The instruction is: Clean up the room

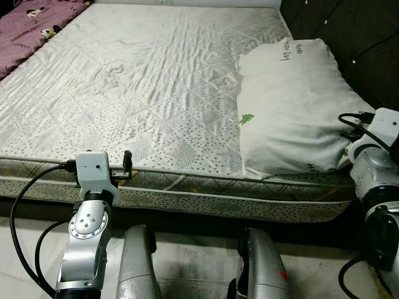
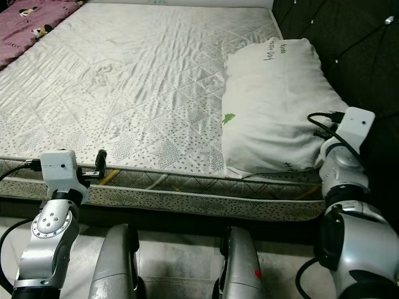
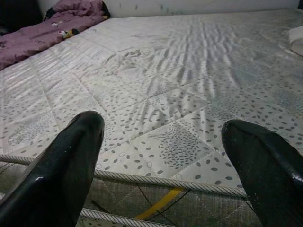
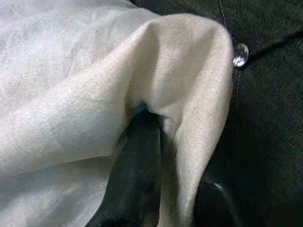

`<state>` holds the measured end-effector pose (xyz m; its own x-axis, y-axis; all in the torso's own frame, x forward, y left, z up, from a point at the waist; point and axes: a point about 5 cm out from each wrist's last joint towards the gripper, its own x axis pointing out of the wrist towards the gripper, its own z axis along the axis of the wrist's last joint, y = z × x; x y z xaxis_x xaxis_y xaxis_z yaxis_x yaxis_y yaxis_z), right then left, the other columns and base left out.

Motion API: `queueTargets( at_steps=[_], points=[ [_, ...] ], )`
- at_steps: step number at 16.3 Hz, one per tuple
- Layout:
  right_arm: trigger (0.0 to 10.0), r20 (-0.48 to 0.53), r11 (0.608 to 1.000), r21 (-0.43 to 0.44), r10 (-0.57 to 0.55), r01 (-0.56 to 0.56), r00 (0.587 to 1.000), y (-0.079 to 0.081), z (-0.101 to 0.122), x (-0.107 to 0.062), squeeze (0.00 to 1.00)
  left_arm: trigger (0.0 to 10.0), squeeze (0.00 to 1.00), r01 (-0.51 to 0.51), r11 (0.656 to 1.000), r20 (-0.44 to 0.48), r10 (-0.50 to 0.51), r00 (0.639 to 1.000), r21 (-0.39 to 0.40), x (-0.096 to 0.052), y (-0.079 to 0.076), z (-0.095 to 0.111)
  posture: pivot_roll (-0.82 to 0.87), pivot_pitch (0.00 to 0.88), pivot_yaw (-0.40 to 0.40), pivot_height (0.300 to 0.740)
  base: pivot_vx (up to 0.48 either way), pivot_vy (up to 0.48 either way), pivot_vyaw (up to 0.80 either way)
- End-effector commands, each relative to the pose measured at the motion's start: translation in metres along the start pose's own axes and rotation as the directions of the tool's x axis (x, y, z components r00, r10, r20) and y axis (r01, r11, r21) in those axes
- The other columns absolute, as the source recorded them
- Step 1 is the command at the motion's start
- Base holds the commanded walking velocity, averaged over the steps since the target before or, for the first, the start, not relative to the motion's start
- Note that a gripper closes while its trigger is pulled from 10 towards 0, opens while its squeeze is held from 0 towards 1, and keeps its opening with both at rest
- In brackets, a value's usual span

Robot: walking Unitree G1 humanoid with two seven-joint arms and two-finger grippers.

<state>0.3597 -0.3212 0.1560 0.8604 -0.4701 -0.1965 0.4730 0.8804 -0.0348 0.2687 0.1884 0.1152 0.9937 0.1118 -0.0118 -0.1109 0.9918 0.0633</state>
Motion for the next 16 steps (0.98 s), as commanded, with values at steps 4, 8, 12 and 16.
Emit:
queueTargets(
  at_steps=[4, 8, 12, 16],
  points=[
    [10.0, 0.058, 0.999, -0.05, -0.012, 0.015, 0.998, 0.006, 0.012, 0.0, 1.0, 10.0, 0.0, -0.011, 1.0, 0.002, 0.011, 1.0, 0.006, 0.001, 0.001, -0.001, 0.12, 0.002, -0.018, 0.541, 0.0, 0.0, 0.0],
    [10.0, -0.001, 0.988, -0.152, -0.024, 0.024, 1.0, 0.013, -0.039, -0.015, 1.0, 10.0, 0.0, -0.013, 1.0, 0.006, 0.013, 1.0, -0.001, 0.005, -0.004, -0.001, 0.1, 0.0, -0.018, 0.541, 0.0, 0.0, 0.0],
    [10.0, -0.098, 0.98, -0.194, 0.024, -0.042, 0.995, 0.024, -0.084, -0.038, 1.0, 10.0, 0.0, -0.004, 1.0, 0.014, 0.004, 1.0, -0.009, 0.013, -0.008, -0.001, 0.07, 0.0, -0.016, 0.541, 0.0, 0.0, 0.0],
    [10.0, -0.054, 0.94, -0.242, 0.236, -0.242, 0.97, 0.059, -0.088, -0.071, 1.0, 10.0, 0.0, 0.001, 1.0, 0.029, 0.0, 1.0, -0.021, 0.019, -0.013, 0.0, 0.05, 0.0, -0.011, 0.541, 0.0, 0.0, 0.0]
  ],
)
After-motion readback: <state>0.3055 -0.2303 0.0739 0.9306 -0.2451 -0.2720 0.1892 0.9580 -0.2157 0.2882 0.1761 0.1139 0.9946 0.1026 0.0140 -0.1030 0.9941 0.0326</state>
